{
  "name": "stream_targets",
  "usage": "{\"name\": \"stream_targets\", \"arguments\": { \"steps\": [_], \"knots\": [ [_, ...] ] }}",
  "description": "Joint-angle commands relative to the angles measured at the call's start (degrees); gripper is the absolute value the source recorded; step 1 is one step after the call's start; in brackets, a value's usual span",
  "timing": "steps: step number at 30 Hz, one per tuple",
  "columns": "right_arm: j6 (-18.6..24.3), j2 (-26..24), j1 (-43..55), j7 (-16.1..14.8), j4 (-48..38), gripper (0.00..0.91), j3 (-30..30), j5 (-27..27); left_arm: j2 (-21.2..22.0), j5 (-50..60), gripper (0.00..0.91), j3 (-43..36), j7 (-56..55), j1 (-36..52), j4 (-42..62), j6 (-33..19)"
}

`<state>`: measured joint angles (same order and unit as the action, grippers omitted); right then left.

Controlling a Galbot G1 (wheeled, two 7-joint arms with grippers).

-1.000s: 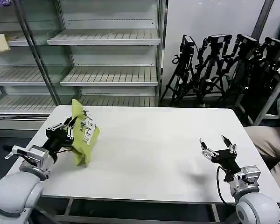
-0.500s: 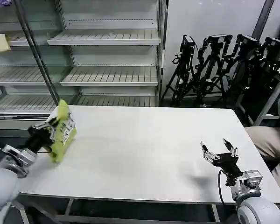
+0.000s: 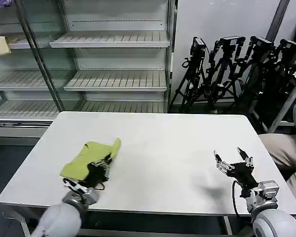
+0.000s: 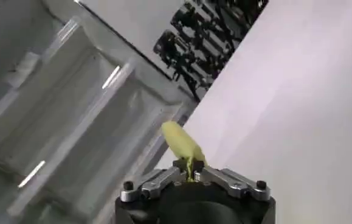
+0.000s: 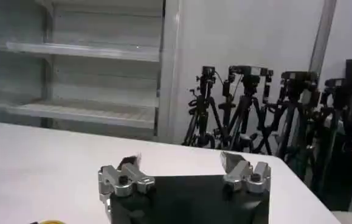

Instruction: Fold and organize the clothes.

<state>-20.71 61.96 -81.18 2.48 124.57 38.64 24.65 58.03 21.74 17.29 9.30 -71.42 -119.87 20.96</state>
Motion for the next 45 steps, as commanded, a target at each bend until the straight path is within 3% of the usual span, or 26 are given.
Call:
{"name": "stream_targets", "arguments": {
  "steps": [1, 7, 17, 31, 32, 33, 39, 45],
  "knots": [
    [-0.38, -0.91, 2.14, 0.03, -0.5, 0.907, -0.59, 0.05, 9.7, -23.54, 0.01, -11.93, -12.58, 6.69, 2.99, 9.31],
    [-1.5, -2.73, 6.5, -1.49, -1.22, 0.907, -1.23, 1.12, 11.82, -43.12, 0.01, -14.1, -22.44, 7.94, 0.74, 12.22],
    [-2.65, -4.46, 13.2, -0.62, -1.59, 0.907, -4.53, 1.92, 15.38, -61.66, 0.01, -12.99, -35.86, 12.46, 1.5, 12.2],
    [-2.24, -4.13, 14.74, -0.85, -3.11, 0.907, -5.35, 1.56, 21.0, -63.4, 0.02, -15.04, -42.82, 15.19, 4.37, 12.13],
    [-2.19, -4.06, 14.78, -0.87, -3.19, 0.907, -5.4, 1.32, 21.14, -63.07, 0.695, -15.1, -42.68, 15.3, 4.59, 12.13],
    [-2.17, -4.02, 14.79, -0.89, -3.22, 0.907, -5.41, 1.11, 21.17, -63.06, 0.907, -15.01, -42.09, 15.34, 4.71, 12.13],
    [-1.99, -3.29, 15.35, -0.63, -4.04, 0.907, -5.79, 0.42, 20.39, -63.08, 0.907, -13.8, -35.16, 15.46, 3.13, 10.69],
    [-1.26, -2.51, 15.99, -0.27, -4.69, 0.907, -7.05, -1.24, 22.58, -62.88, 0.907, -13.19, -34.09, 16.44, 2.78, 6.93]
  ]
}}
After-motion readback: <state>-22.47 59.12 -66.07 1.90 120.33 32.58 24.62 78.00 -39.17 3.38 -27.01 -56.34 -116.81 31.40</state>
